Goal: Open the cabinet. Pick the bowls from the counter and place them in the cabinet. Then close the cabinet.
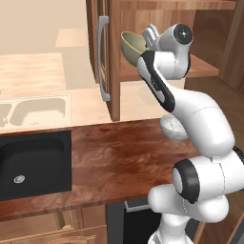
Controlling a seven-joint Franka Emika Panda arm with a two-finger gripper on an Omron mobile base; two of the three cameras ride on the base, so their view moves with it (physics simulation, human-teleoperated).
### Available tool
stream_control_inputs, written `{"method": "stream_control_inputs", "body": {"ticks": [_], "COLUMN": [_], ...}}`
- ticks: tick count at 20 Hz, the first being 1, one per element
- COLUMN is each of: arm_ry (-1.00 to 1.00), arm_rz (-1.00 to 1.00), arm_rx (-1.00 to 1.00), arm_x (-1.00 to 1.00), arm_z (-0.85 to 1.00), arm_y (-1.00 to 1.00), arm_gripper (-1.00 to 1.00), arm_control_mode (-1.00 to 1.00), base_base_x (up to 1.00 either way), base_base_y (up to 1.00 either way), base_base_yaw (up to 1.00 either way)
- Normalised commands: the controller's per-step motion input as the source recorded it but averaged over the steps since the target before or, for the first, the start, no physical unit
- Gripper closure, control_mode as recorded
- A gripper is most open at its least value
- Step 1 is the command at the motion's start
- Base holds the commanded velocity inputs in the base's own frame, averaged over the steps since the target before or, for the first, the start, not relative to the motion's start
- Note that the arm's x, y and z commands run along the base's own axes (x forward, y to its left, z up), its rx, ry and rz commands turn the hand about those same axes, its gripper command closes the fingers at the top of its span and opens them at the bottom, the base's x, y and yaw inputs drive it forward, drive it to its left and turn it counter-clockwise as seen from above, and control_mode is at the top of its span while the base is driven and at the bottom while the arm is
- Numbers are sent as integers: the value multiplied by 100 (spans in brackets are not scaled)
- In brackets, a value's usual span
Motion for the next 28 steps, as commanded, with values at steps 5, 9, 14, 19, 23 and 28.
{"method": "stream_control_inputs", "body": {"ticks": [5, 9, 14, 19, 23, 28], "arm_ry": [-21, -22, -20, -11, 4, 21], "arm_rz": [0, 0, 0, -4, -10, -7], "arm_rx": [0, 0, 0, 5, 7, 5], "arm_x": [-26, -57, -97, -100, -100, -100], "arm_z": [97, 83, 65, 34, 4, -29], "arm_y": [15, 3, 0, -32, -19, -6], "arm_gripper": [-100, -100, -100, -100, -100, -100], "arm_control_mode": [-100, -100, -100, -100, -100, -100], "base_base_x": [0, 0, 0, 0, 0, 0], "base_base_y": [0, 0, 0, 0, 0, 0], "base_base_yaw": [0, 0, 0, 0, 0, 0]}}
